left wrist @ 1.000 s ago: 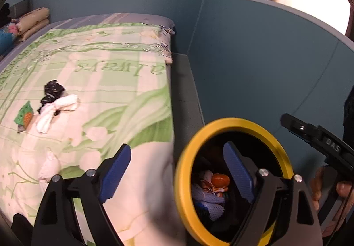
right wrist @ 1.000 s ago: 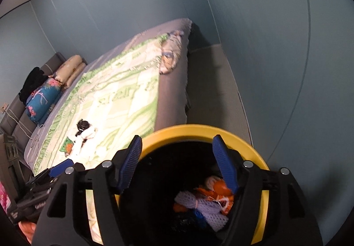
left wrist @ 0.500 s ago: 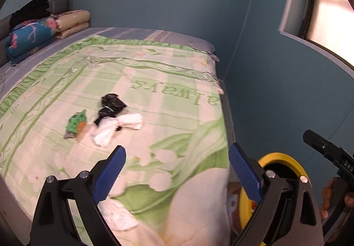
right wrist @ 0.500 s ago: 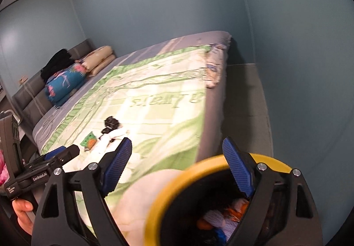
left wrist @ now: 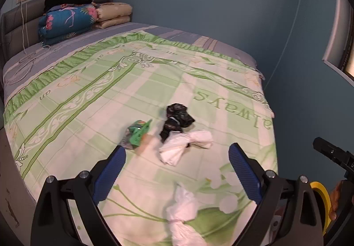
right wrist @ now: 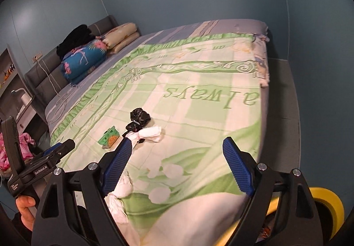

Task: Collect trash
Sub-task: 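Reach to the bed and grasp green wrapper with left tool while right tool grasps black bag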

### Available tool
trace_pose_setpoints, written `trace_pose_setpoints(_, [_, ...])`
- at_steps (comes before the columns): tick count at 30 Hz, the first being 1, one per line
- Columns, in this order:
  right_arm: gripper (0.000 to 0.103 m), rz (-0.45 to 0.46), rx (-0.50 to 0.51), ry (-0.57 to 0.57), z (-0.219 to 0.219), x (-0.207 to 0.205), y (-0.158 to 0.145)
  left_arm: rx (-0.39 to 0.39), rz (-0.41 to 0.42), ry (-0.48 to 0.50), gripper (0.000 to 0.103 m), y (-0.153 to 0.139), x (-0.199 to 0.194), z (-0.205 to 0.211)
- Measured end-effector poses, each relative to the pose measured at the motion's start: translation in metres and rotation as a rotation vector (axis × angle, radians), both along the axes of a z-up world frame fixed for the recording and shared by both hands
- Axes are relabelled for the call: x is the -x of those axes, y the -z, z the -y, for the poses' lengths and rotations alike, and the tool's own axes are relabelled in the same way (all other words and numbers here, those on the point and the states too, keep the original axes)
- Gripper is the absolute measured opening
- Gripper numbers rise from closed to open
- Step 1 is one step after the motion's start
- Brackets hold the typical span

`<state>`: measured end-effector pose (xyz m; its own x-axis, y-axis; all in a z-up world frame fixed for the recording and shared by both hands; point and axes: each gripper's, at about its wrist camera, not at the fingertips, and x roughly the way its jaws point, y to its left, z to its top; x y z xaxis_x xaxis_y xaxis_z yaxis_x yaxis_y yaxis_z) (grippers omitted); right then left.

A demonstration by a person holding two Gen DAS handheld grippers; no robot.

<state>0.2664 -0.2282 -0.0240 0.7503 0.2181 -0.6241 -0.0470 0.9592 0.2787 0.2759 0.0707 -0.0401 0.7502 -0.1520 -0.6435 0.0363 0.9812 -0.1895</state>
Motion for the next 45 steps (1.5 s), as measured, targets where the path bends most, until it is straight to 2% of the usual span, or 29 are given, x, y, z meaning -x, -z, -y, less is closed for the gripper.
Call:
trace_pose_setpoints(7, [0.081, -0.075, 0.01, -0.085, -0.051, -0.067, 0.022, 0.006, -0.04, -0.05, 0.091, 0.027, -0.036, -0.036])
trace_pose_setpoints(18, [0.081, -0.186, 0.038, -0.166, -0.129, -0.159, 0.066, 0.001, -0.121, -0.075, 0.091, 0.074, -0.083, -0.068])
trace_pose_setpoints(29, [0.081, -0.265, 0.097, -0.172, -0.167, -0.223, 0.108, -0.015, -0.177, -0.047, 0.091, 0.102, -0.116, -0.078])
trace_pose_setpoints(35, [0.08, -0.279, 0.138, -0.168, -0.182, -0.248, 0.123, -0.025, -0.201, -0.032, 0.091, 0.115, -0.131, -0.079])
trace_pose_setpoints(45, [0.079, -0.328, 0.2, -0.154, -0.195, -0.274, 0.147, -0.015, -0.212, 0.02, 0.091, 0.131, -0.146, -0.074])
